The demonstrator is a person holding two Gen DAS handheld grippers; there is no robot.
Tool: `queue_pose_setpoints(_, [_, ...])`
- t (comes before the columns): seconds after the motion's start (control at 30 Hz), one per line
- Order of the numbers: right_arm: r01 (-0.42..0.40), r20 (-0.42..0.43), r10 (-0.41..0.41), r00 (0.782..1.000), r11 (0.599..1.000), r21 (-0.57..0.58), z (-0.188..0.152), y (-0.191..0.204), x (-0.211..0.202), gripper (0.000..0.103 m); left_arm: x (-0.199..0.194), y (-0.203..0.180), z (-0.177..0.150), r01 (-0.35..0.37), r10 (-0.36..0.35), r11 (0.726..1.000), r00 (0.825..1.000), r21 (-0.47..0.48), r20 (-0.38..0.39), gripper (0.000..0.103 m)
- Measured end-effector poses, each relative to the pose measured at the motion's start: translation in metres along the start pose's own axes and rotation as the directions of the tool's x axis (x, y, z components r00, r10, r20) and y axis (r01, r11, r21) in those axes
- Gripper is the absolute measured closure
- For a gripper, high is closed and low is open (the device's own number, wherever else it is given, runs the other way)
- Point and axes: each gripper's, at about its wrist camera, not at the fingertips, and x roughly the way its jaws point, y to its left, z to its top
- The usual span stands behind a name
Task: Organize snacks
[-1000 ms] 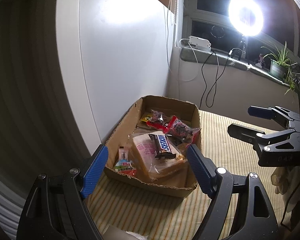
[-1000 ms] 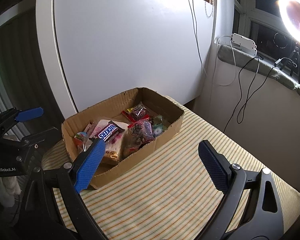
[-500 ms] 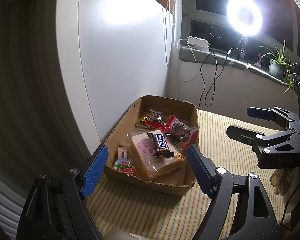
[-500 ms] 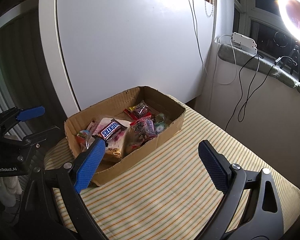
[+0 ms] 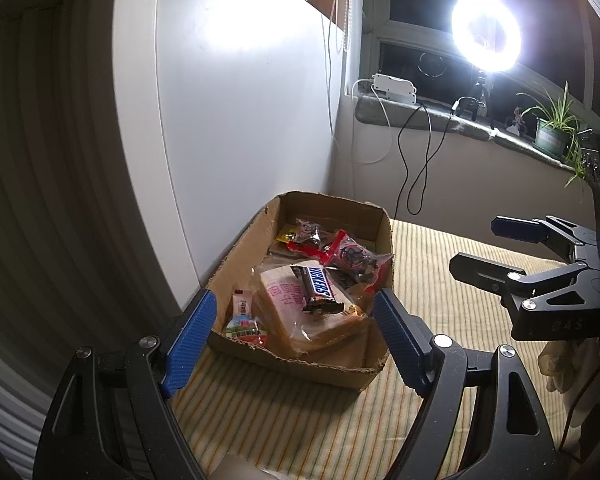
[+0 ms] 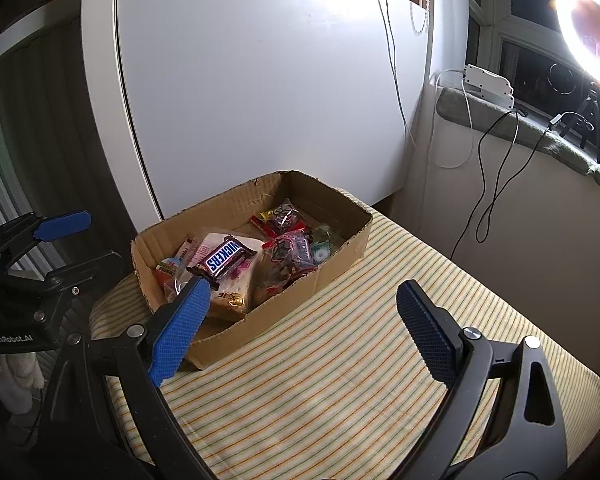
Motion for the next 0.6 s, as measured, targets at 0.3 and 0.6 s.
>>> queue_pose_setpoints(0.3, [0.003, 0.001, -0.003, 1.0, 1.0, 0.001, -0.0011, -0.0002, -0.0035, 0.007, -0.0032, -0.0011, -0.0007, 0.001, -0.001, 1.0, 1.0, 0.001, 0.001, 0.022])
queue_pose_setpoints(0.6, [0.005, -0.002, -0.005, 1.0, 1.0, -0.007, -0.0031, 0.0015, -0.006, 0.007, -0.008, -0.0037, -0.0014, -0.003, 0.003, 1.0, 1.0, 0.006, 0.014, 0.022])
